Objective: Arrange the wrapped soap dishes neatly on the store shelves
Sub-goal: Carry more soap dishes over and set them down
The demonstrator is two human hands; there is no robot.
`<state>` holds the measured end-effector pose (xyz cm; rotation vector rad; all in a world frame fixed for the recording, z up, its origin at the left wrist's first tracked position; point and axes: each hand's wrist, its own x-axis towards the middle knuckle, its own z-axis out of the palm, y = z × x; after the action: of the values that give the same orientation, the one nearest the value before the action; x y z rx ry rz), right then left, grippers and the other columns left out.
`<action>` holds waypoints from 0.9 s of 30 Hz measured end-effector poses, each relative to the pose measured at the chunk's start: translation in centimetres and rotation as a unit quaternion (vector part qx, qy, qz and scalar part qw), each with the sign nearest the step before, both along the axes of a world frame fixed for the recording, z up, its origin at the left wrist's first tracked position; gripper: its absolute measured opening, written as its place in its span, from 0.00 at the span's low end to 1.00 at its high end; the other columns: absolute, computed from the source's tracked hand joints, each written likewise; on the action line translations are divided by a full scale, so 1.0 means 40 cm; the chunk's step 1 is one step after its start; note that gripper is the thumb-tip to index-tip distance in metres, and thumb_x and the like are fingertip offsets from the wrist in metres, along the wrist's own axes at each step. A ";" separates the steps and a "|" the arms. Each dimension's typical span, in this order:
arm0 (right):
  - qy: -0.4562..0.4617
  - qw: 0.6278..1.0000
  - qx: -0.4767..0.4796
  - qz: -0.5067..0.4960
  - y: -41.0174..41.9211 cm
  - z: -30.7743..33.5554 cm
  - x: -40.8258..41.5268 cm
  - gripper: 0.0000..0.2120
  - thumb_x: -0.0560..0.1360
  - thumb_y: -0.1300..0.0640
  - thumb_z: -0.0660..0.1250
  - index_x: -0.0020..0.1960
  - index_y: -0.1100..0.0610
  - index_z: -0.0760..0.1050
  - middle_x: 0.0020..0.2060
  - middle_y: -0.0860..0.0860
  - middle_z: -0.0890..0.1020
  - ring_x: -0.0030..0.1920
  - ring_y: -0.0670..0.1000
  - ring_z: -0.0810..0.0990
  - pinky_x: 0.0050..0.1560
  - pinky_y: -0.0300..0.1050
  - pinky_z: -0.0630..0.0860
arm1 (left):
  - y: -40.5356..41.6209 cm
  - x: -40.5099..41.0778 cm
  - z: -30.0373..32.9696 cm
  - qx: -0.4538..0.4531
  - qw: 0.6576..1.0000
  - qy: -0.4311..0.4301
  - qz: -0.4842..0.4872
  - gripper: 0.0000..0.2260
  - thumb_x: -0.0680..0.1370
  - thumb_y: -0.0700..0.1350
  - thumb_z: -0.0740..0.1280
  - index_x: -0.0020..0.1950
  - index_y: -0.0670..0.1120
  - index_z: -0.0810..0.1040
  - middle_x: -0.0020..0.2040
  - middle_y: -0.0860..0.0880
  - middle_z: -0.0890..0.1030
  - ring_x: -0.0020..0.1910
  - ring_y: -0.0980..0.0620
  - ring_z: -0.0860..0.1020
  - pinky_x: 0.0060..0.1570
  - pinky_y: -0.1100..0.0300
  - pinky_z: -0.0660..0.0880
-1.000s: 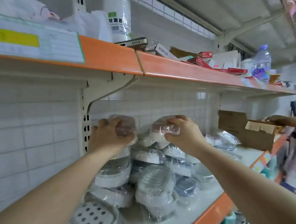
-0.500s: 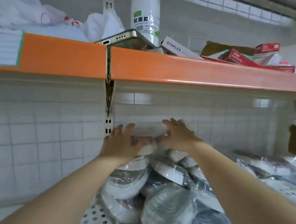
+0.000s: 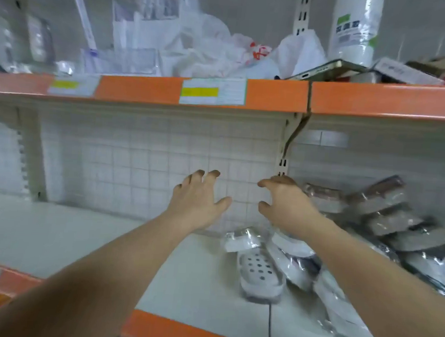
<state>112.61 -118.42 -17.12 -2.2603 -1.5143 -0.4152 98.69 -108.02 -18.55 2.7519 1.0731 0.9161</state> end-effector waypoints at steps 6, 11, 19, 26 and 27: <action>-0.018 0.995 -0.023 0.098 0.192 0.040 -0.317 0.23 0.77 0.53 0.61 0.71 0.52 0.64 0.70 0.53 0.67 0.71 0.53 0.62 0.68 0.50 0.64 | 0.137 -0.382 0.043 0.014 0.995 -0.026 0.094 0.28 0.79 0.57 0.58 0.75 0.51 0.54 0.74 0.46 0.58 0.71 0.45 0.60 0.68 0.51 0.58; -0.025 0.979 -0.003 0.200 0.376 0.069 -0.685 0.22 0.77 0.53 0.62 0.70 0.51 0.65 0.70 0.52 0.67 0.69 0.52 0.65 0.67 0.46 0.64 | 0.268 -0.770 0.078 0.034 0.985 -0.048 0.165 0.28 0.78 0.56 0.60 0.75 0.51 0.56 0.73 0.47 0.60 0.70 0.45 0.62 0.67 0.51 0.60; -0.068 0.953 0.053 0.291 0.601 0.232 -1.149 0.20 0.78 0.53 0.60 0.69 0.49 0.67 0.68 0.49 0.70 0.66 0.52 0.68 0.57 0.42 0.65 | 0.481 -1.260 0.178 0.068 0.964 -0.059 0.249 0.25 0.79 0.55 0.59 0.74 0.50 0.58 0.73 0.48 0.62 0.70 0.46 0.63 0.67 0.52 0.59; -0.109 0.942 0.098 0.301 0.794 0.370 -1.321 0.21 0.77 0.52 0.63 0.69 0.51 0.68 0.66 0.52 0.73 0.64 0.53 0.71 0.59 0.43 0.66 | 0.674 -1.466 0.221 0.074 0.953 -0.082 0.282 0.23 0.80 0.55 0.56 0.74 0.50 0.60 0.72 0.48 0.64 0.68 0.46 0.65 0.67 0.51 0.61; -0.115 0.940 0.106 0.303 0.826 0.380 -1.339 0.21 0.76 0.53 0.63 0.69 0.51 0.68 0.66 0.51 0.73 0.65 0.53 0.71 0.60 0.43 0.66 | 0.707 -1.485 0.224 0.074 0.951 -0.082 0.288 0.23 0.80 0.55 0.56 0.74 0.50 0.60 0.72 0.47 0.64 0.68 0.45 0.65 0.67 0.51 0.62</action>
<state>59.03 -85.38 -1.91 -1.5141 -2.0649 -0.6259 39.27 -79.74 -9.61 2.4313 1.8870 1.3000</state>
